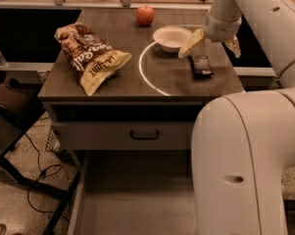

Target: Place rxbar chocolate into middle drawer

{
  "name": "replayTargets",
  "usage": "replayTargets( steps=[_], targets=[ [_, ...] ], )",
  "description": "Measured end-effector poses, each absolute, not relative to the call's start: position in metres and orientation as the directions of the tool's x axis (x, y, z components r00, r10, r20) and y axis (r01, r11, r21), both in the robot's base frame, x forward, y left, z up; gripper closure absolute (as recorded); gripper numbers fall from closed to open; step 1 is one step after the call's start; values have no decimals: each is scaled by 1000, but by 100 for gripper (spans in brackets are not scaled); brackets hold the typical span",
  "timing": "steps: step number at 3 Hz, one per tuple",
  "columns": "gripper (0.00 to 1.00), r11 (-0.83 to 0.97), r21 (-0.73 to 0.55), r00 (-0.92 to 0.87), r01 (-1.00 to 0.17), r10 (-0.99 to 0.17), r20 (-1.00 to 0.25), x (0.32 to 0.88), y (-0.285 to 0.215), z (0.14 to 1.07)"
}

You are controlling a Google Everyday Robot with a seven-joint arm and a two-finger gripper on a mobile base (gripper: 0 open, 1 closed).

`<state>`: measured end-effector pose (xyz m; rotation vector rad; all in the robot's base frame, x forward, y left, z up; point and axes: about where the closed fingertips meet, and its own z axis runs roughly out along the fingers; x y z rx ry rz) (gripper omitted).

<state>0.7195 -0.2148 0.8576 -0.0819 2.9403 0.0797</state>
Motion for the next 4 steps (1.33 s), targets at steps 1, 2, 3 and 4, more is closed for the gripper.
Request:
replayTargets(
  steps=[1, 2, 3, 4],
  targets=[
    [0, 998, 18, -979, -58, -53, -196, 724, -205, 856],
    [0, 999, -10, -985, -51, -52, -166, 728, -199, 840],
    [0, 999, -20, -990, -30, -33, -136, 731, -202, 822],
    [5, 1000, -7, -994, -14, -15, -113, 734, -207, 804]
  ],
)
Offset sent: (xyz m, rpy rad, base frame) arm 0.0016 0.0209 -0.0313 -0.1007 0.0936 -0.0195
